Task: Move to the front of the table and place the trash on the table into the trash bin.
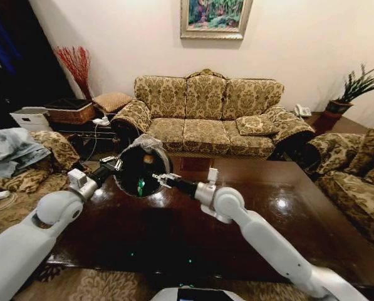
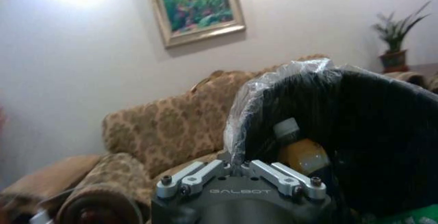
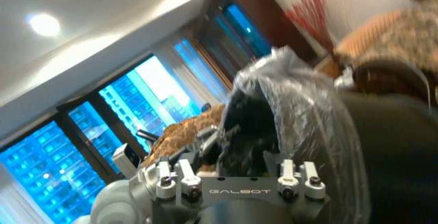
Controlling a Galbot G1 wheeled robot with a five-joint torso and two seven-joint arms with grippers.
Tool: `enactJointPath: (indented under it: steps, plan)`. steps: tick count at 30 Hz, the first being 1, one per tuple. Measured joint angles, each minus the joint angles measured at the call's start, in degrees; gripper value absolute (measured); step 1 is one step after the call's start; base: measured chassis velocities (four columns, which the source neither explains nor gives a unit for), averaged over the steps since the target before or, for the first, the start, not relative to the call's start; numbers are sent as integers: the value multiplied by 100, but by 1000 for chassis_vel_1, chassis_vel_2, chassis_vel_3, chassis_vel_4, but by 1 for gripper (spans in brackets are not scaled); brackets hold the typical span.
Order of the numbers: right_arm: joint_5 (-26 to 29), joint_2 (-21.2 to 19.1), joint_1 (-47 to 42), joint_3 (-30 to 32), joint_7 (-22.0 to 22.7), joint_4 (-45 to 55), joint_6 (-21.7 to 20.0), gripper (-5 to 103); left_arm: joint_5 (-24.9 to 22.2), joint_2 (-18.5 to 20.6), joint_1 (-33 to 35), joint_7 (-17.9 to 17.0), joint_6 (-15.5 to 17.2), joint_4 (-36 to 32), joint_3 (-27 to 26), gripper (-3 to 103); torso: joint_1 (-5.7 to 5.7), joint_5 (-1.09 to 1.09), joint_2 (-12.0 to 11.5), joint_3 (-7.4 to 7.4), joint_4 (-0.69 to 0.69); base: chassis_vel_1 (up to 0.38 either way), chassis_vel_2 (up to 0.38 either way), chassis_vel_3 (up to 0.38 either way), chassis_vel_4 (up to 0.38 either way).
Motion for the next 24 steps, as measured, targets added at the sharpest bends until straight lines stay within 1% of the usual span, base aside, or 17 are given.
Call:
enactJointPath:
  steps: [1,2,3,5,6,8,9,10,11,12,13,15,17,18,20,22,24]
  plan:
    - [-196,-36,-40,52,-166,-1,97,68,-26,0,0,-85,108,-13,-11,2,0,0,0,0,0,0,0,0,0]
    - [-548,-90,-113,167,-416,-11,307,74,-76,0,-7,-206,267,-29,-26,2,0,0,0,0,0,0,0,0,0]
    - [-548,-90,-113,167,-416,-11,307,74,-76,0,-7,-206,267,-29,-26,2,0,0,0,0,0,0,0,0,0]
    - [-1217,-184,-448,580,-839,-14,951,84,-298,5,-30,-547,689,-70,-123,2,0,-2,0,0,1,0,0,0,0]
    - [-1217,-184,-448,580,-839,-14,951,84,-298,5,-30,-547,689,-70,-123,2,0,-2,0,0,1,0,0,0,0]
    - [-1879,-283,-824,1056,-996,23,1600,95,-448,20,-35,-803,1086,-115,-266,2,0,0,0,0,-2,0,0,0,0]
    - [-1879,-283,-824,1056,-996,23,1600,95,-448,20,-35,-803,1086,-115,-266,2,0,0,0,0,-2,0,0,0,0]
    - [-2112,-326,-1005,1239,-998,48,1886,98,-526,23,-38,-940,1301,-143,-333,2,0,-1,0,0,-1,0,0,0,0]
    - [-2494,-346,-1292,1521,-889,119,2144,100,-695,26,-46,-1183,1578,-181,-422,2,0,1,0,0,-1,0,0,0,0]
    - [-2872,-306,-1530,1852,-701,174,2250,100,-847,27,-54,-1380,1767,-207,-491,2,0,1,0,0,0,0,0,0,0]
    - [-2872,-306,-1530,1852,-701,174,2250,100,-847,27,-54,-1380,1767,-207,-491,2,0,1,0,0,0,0,0,0,0]
    - [-3429,-101,-1985,2505,-244,294,2330,100,-1034,7,-63,-1589,2007,-249,-592,2,0,0,1,0,1,0,0,0,0]
    - [-3734,118,-2411,3078,105,387,2338,100,-1151,-43,-53,-1677,2125,-301,-658,2,0,1,1,0,0,0,0,0,0]
    - [-3734,118,-2411,3078,105,387,2338,100,-1151,-43,-53,-1677,2125,-301,-658,2,0,1,1,0,0,0,0,0,0]
    - [-3894,335,-2998,3545,310,566,2345,100,-1290,-152,-45,-1774,2175,-371,-750,2,0,-1,0,0,-1,0,0,0,0]
    - [-3914,406,-3207,3663,333,646,2349,100,-1345,-198,-33,-1818,2185,-406,-820,2,0,-2,1,0,-3,0,0,0,0]
    - [-3938,550,-3624,3859,340,846,2395,100,-1447,-263,64,-1844,2222,-506,-1048,2,0,1,1,-1,-2,0,0,0,0]
